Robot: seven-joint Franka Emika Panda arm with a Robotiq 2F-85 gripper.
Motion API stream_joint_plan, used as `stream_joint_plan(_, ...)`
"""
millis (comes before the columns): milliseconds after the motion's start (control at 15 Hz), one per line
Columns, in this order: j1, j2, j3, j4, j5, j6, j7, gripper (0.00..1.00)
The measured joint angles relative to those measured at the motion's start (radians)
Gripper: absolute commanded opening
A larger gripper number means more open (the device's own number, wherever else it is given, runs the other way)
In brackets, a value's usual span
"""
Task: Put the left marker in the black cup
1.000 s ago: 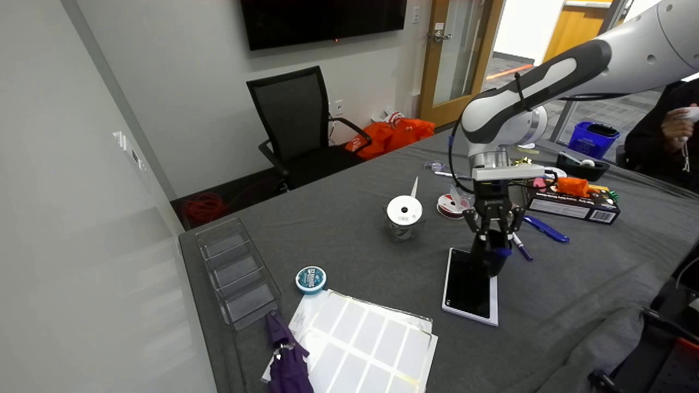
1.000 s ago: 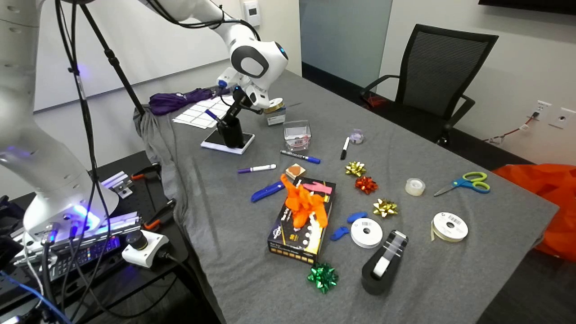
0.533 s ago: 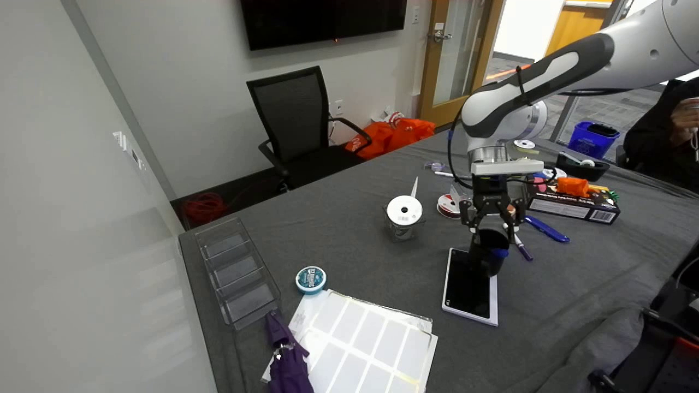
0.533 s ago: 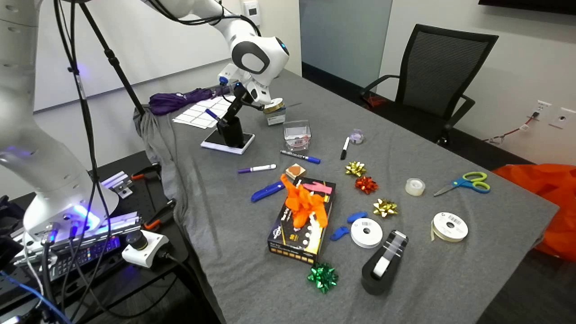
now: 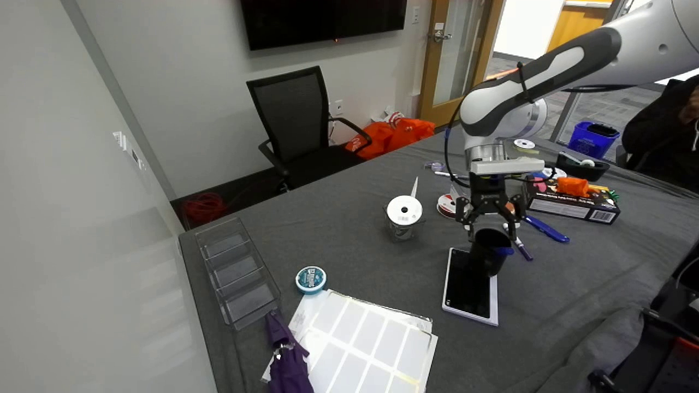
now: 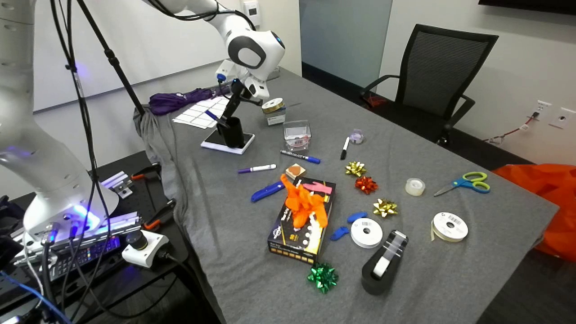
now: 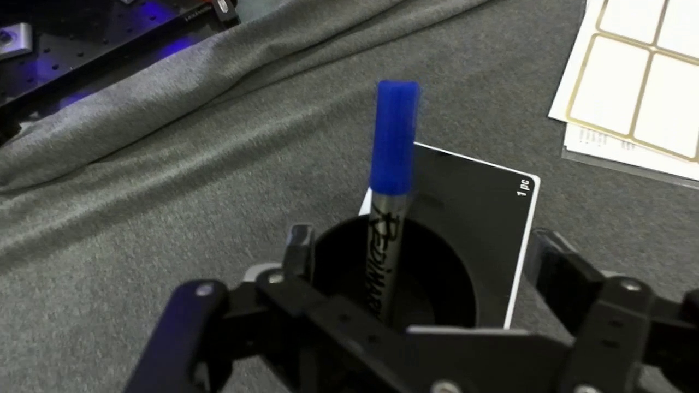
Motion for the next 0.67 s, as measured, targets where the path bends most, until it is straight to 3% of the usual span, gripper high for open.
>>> stream_joint_plan(667, 0.053, -0.278, 0.002, -0.231, -0.12, 0.403, -0.057, 1.0)
